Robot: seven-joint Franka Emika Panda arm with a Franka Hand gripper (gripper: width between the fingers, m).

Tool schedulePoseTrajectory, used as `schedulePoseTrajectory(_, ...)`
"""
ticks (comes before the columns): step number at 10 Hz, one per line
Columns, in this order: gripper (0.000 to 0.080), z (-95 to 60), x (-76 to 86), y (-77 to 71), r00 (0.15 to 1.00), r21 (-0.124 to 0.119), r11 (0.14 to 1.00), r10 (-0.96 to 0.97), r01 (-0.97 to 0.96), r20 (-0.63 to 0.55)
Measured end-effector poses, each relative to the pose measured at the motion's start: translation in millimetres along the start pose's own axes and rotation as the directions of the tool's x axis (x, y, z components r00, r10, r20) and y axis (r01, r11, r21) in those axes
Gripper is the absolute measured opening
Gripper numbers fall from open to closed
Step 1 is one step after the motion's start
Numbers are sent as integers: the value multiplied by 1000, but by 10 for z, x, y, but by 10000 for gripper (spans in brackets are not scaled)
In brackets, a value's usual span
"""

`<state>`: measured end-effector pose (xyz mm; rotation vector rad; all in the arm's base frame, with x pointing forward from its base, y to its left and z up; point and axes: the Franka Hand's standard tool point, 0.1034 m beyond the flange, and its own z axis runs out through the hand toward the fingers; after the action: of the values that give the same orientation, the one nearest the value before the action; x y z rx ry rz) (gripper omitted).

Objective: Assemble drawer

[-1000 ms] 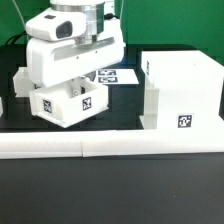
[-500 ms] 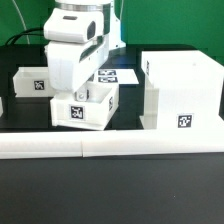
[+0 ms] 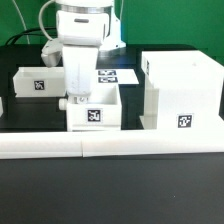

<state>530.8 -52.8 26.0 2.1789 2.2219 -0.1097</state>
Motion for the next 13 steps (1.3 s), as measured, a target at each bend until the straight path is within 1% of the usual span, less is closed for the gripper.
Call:
schedulePoseTrajectory(3,42,10,5,-5,1000,2,999,32,-32,0)
schedulePoseTrajectory(5,42,17,102,64,997,-4,997,72,-72,-7)
schedulePoseTrajectory(6,42,21,134,97,996,-28,996,88,-88,-12)
schedulePoseTrajectory(7,42,34,124,92,996,-48,995,90,-90,-14)
schedulePoseTrajectory(8,42,45,124,85,995,-55,994,95,-96,-15)
schedulePoseTrajectory(9,42,60,141,81,994,-72,992,106,-107,-19)
schedulePoseTrajectory(11,42,49,208,98,992,-74,989,126,-128,-24)
schedulePoseTrajectory(13,42,56,193,92,991,-72,988,134,-136,-24)
